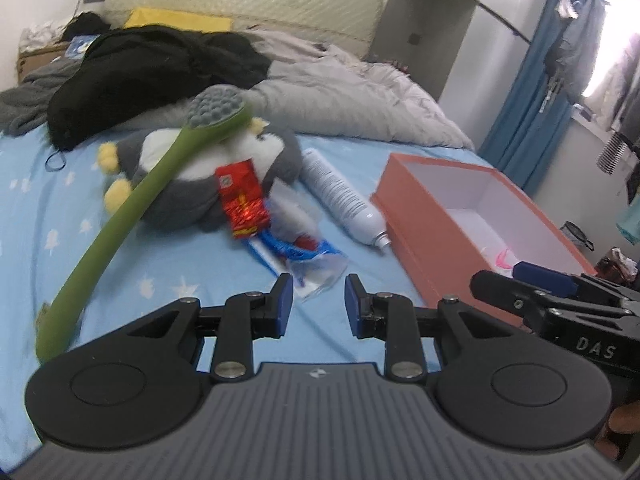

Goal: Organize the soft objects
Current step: 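Withdraw both tools from the box back toward the pile, then reach the left tool to the red tea packet while the right tool reaches the white wrapper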

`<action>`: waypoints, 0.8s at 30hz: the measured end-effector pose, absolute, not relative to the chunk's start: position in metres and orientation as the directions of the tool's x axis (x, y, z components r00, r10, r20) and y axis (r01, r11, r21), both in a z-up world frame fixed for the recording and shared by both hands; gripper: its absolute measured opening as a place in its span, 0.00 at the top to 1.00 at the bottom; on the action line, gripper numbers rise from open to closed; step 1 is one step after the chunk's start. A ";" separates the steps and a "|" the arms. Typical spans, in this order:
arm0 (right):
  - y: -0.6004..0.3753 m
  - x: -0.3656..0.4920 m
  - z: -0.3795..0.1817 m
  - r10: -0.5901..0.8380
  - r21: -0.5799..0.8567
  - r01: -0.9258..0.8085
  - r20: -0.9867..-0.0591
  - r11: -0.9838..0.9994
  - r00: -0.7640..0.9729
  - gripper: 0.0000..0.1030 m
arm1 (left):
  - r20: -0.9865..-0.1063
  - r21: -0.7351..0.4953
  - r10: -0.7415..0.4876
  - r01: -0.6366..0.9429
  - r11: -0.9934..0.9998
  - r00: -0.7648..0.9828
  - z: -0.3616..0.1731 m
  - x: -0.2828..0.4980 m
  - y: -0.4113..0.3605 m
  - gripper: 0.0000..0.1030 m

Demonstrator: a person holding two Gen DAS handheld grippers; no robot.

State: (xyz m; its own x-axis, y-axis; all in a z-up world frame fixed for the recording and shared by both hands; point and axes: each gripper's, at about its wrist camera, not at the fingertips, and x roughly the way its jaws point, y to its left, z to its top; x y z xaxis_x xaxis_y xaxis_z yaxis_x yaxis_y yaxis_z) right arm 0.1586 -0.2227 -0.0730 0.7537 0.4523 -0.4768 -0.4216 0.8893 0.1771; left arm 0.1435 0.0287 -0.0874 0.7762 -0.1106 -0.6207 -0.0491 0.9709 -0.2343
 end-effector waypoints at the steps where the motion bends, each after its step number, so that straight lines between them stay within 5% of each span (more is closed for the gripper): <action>1: -0.222 0.159 -0.075 0.458 0.181 -0.426 -0.479 0.886 0.749 0.30 | -0.623 -0.237 -0.107 -0.057 0.970 0.775 -0.091 0.144 0.030 0.68; 24: -0.182 0.208 -0.122 0.482 0.157 -0.482 -0.547 0.862 0.684 0.30 | -0.661 -0.282 -0.060 -0.174 0.944 0.748 -0.158 0.188 0.073 0.68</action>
